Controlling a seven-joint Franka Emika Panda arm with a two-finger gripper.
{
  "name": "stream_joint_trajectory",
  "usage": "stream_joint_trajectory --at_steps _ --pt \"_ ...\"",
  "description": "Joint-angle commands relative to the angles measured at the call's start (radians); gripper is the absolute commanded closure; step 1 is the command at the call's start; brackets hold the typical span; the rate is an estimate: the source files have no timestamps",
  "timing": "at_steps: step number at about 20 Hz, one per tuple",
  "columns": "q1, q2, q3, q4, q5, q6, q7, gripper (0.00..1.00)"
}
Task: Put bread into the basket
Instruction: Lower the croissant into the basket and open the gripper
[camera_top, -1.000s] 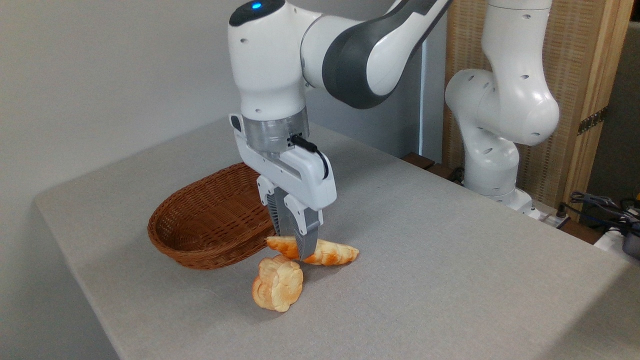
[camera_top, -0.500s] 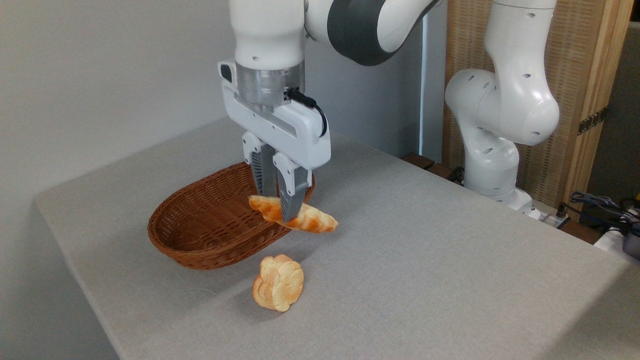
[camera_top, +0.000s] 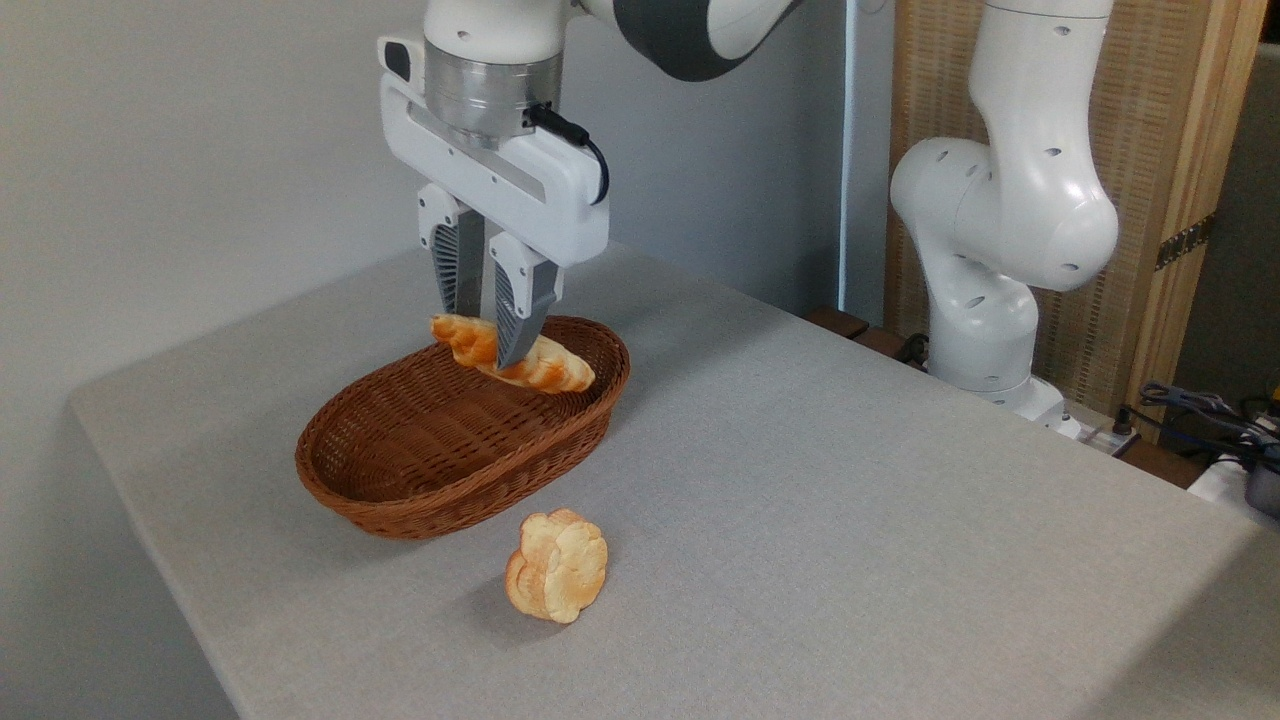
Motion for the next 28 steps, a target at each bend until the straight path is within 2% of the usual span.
stream_joint_trajectory --at_steps 1,6,20,23,25,28 --pt "-0.004 0.031 -0.036 0.018 -0.015 -0.013 -0.054 0.00" --pt "-0.004 0.060 -0.054 0.018 -0.017 -0.004 -0.057 0.00" --pt "-0.002 0.065 -0.051 0.019 -0.007 0.009 -0.045 0.00" --pt "0.008 0.057 -0.046 0.021 0.077 0.012 -0.039 0.00" --pt "0.019 0.056 -0.039 0.021 0.134 0.010 0.011 0.00" --pt "0.027 0.056 0.016 0.019 0.138 0.009 0.084 0.00"
